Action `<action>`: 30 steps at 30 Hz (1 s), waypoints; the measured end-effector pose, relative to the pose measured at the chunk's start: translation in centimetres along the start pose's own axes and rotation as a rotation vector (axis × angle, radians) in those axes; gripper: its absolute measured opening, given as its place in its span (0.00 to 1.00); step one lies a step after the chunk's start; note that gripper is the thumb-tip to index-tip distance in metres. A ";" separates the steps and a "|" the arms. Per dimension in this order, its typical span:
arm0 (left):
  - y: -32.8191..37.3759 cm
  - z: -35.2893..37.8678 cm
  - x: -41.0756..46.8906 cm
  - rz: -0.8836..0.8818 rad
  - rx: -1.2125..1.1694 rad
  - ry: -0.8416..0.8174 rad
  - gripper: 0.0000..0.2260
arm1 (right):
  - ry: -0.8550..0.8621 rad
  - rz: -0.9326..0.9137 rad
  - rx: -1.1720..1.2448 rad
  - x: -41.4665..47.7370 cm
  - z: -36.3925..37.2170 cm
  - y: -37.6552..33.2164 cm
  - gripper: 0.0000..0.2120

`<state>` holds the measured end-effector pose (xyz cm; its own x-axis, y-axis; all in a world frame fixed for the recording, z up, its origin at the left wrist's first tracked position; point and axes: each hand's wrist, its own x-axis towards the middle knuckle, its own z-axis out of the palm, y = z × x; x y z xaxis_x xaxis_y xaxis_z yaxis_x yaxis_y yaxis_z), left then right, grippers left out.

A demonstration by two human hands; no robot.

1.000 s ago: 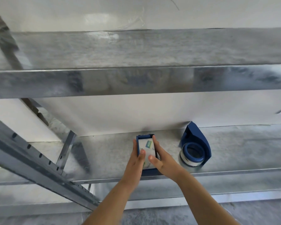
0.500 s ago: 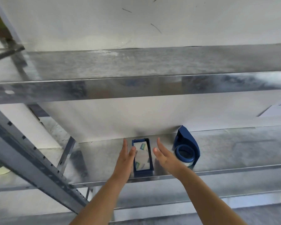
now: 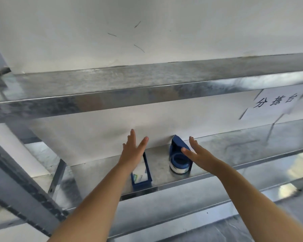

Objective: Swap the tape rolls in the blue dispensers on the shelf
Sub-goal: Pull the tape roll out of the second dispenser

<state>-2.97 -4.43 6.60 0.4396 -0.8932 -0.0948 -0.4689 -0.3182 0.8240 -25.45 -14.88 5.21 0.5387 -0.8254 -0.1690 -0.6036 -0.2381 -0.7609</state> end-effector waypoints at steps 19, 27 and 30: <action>3.5 8.3 -2.4 0.058 0.356 -0.049 0.34 | -0.184 -0.101 -0.401 0.1 -4.4 5.3 0.51; 3.7 10.8 -2.1 -0.034 0.417 0.024 0.34 | -0.295 -0.183 -0.486 3.0 -5.7 6.5 0.51; 3.8 11.4 -1.9 -0.065 0.427 0.039 0.34 | -0.322 -0.191 -0.501 3.8 -5.6 6.9 0.52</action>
<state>-14.33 -7.56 3.55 0.5032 -0.8570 -0.1109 -0.7108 -0.4835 0.5108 -30.84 -22.55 2.78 0.7676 -0.5670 -0.2988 -0.6390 -0.6419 -0.4238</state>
